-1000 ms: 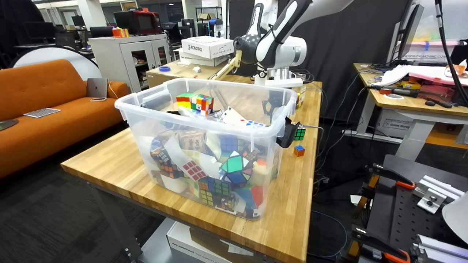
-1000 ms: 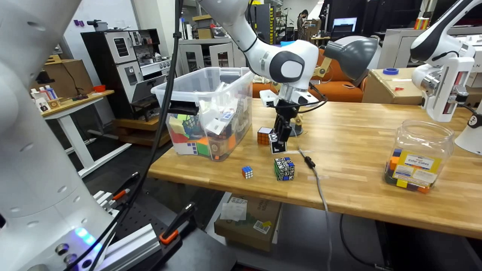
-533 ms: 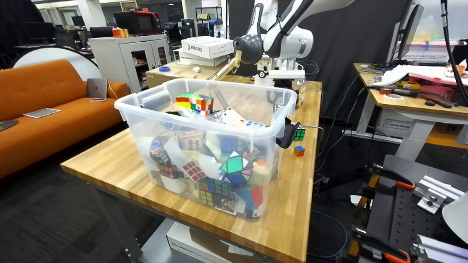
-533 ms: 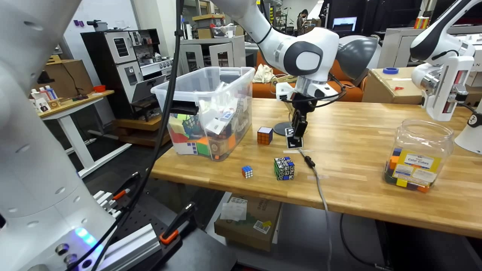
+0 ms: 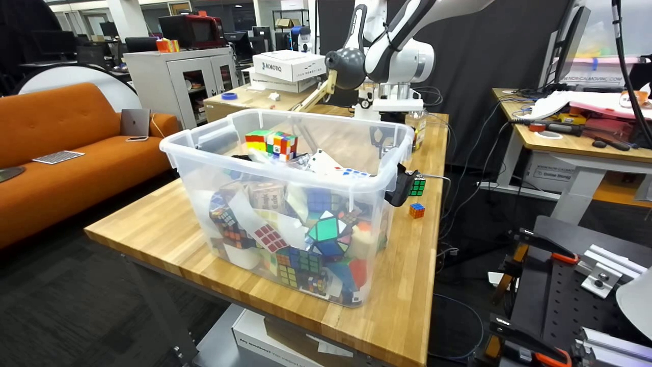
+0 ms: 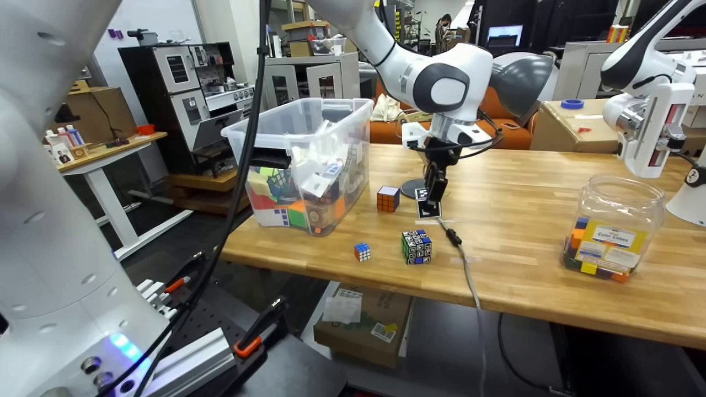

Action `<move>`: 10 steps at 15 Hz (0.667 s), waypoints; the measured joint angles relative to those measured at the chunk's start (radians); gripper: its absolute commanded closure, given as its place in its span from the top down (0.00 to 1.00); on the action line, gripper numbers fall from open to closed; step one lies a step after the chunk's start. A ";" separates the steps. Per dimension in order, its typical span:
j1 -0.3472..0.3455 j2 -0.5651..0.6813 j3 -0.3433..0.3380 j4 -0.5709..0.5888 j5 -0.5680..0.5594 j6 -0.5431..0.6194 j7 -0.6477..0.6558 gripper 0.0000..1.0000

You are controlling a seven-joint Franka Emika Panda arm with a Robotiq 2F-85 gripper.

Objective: Move the black and white cube to the right, pick up the cube in the middle then place it down again

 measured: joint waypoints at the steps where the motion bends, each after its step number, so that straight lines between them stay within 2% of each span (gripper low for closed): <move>1: 0.000 0.000 0.000 0.000 0.000 0.000 0.000 0.63; 2: 0.000 0.000 0.000 0.000 0.000 0.000 0.000 0.63; 3: 0.000 0.000 0.000 0.000 0.000 0.000 0.000 0.38; 10: -0.006 0.022 -0.001 0.040 0.001 -0.001 0.040 0.38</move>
